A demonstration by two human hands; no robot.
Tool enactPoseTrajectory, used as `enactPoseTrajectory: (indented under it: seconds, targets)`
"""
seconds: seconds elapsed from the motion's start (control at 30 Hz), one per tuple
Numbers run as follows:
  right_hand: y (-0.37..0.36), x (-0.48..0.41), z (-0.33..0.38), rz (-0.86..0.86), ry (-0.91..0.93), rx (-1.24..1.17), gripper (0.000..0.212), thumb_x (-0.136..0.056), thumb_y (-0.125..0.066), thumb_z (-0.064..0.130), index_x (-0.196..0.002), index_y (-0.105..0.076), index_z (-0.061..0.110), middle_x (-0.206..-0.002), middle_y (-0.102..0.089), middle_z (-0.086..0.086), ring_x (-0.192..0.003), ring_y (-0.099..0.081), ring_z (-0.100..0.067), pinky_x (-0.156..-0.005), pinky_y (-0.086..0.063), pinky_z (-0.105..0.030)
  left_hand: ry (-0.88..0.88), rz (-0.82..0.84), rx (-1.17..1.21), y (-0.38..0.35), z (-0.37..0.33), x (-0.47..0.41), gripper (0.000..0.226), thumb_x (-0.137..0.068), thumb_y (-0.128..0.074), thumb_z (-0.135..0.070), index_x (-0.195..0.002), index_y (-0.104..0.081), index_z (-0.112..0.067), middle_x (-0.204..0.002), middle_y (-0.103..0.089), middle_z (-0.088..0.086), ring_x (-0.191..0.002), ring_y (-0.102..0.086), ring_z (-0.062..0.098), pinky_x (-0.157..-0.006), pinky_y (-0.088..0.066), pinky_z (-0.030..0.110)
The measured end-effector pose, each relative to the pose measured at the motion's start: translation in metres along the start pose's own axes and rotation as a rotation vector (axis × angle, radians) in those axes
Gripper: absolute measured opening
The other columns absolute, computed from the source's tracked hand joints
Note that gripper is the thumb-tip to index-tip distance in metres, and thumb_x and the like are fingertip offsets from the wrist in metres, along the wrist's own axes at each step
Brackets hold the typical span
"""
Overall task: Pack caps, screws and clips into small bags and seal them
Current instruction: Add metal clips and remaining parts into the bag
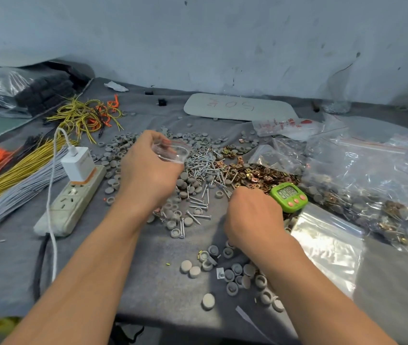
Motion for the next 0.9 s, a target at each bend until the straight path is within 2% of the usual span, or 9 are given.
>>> enactPoseTrajectory:
  seconds: [0.07, 0.17, 0.27, 0.37, 0.43, 0.6, 0.73, 0.83, 0.9]
  targets:
    - [0.0, -0.001, -0.002, -0.019, -0.016, -0.035, 0.021, -0.085, -0.063, 0.006, -0.073, -0.05, 0.016, -0.067, -0.048, 0.0, -0.055, -0.044, -0.022, -0.053, -0.036, -0.032, 0.03, 0.121, 0.048, -0.007, 0.001, 0.001, 0.039, -0.078, -0.08, -0.011, -0.104, -0.062, -0.034, -0.094, -0.073, -0.011, -0.075, -0.07, 0.008, -0.052, -0.049, 0.025]
    - [0.01, -0.004, -0.005, -0.207, 0.028, -0.327, 0.01, -0.092, -0.069, 0.017, -0.097, -0.075, 0.023, -0.083, -0.07, 0.004, -0.077, -0.066, -0.022, -0.07, -0.052, -0.032, 0.013, 0.277, 0.086, -0.016, 0.0, 0.005, 0.043, -0.072, -0.082, -0.002, -0.1, -0.064, -0.03, -0.092, -0.076, -0.006, -0.081, -0.074, 0.014, -0.075, -0.062, 0.043]
    - [0.031, 0.0, -0.004, -0.426, 0.19, -0.843, 0.01, -0.091, -0.076, 0.027, -0.099, -0.081, 0.032, -0.085, -0.073, 0.023, -0.083, -0.067, 0.002, -0.075, -0.05, -0.014, -0.072, 0.391, 0.058, -0.024, -0.007, 0.012, 0.047, -0.067, -0.087, -0.008, -0.098, -0.063, -0.034, -0.091, -0.077, -0.007, -0.084, -0.074, 0.018, -0.082, -0.061, 0.05]
    - [0.033, 0.002, 0.002, -0.39, 0.28, -0.929, 0.01, -0.088, -0.078, 0.031, -0.096, -0.083, 0.036, -0.086, -0.074, 0.022, -0.089, -0.066, 0.002, -0.076, -0.047, -0.011, -0.199, 0.475, -0.057, -0.033, -0.016, 0.02, 0.048, -0.058, -0.083, -0.02, -0.095, -0.06, -0.041, -0.086, -0.075, -0.01, -0.079, -0.072, 0.017, -0.076, -0.06, 0.048]
    - [0.027, 0.002, 0.005, -0.333, 0.29, -0.898, 0.011, -0.089, -0.076, 0.032, -0.097, -0.084, 0.035, -0.083, -0.071, 0.022, -0.085, -0.063, 0.005, -0.07, -0.042, -0.006, -0.241, 0.511, -0.073, -0.035, -0.019, 0.022, 0.048, -0.057, -0.081, -0.019, -0.092, -0.059, -0.042, -0.082, -0.074, -0.009, -0.075, -0.07, 0.017, -0.071, -0.059, 0.048]
    - [0.032, -0.004, -0.013, -0.398, 0.191, -1.043, 0.019, -0.094, -0.072, 0.031, -0.078, -0.082, 0.03, -0.059, -0.068, 0.014, -0.048, -0.049, -0.001, -0.046, -0.038, -0.019, -0.176, 0.449, 0.02, -0.028, -0.014, 0.019, 0.048, -0.068, -0.086, -0.004, -0.092, -0.061, -0.037, -0.088, -0.076, -0.013, -0.071, -0.07, 0.008, -0.067, -0.061, 0.04]
    - [0.032, -0.013, -0.04, -0.325, 0.029, -0.744, 0.019, -0.09, -0.074, 0.029, -0.071, -0.078, 0.028, -0.057, -0.067, 0.019, -0.052, -0.059, 0.002, -0.05, -0.045, -0.012, 0.001, 0.319, 0.255, -0.016, -0.005, 0.009, 0.044, -0.075, -0.081, 0.006, -0.102, -0.064, -0.024, -0.095, -0.077, -0.002, -0.084, -0.075, 0.012, -0.067, -0.056, 0.023]
    - [0.016, -0.014, -0.04, -0.077, 0.029, -0.299, 0.009, -0.087, -0.073, 0.027, -0.084, -0.081, 0.03, -0.082, -0.076, 0.009, -0.078, -0.07, -0.016, -0.077, -0.06, -0.033, 0.09, 0.248, 0.442, -0.009, -0.004, 0.003, 0.042, -0.076, -0.079, 0.01, -0.102, -0.063, -0.018, -0.098, -0.077, 0.003, -0.086, -0.074, 0.012, -0.067, -0.054, 0.018]
    - [0.007, -0.012, -0.034, 0.024, 0.057, -0.153, 0.007, -0.085, -0.073, 0.028, -0.085, -0.08, 0.027, -0.086, -0.075, 0.003, -0.084, -0.069, -0.023, -0.08, -0.06, -0.037, 0.136, 0.245, 0.505, -0.008, -0.002, 0.001, 0.04, -0.077, -0.078, 0.009, -0.103, -0.063, -0.018, -0.101, -0.077, 0.005, -0.088, -0.073, 0.014, -0.069, -0.052, 0.02]
Point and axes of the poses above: each hand's wrist, its own x-axis away from the middle knuckle, its own y-axis out of the back of the hand, z = x × y, the point moved 5 cm from there along -x, towards the middle knuckle
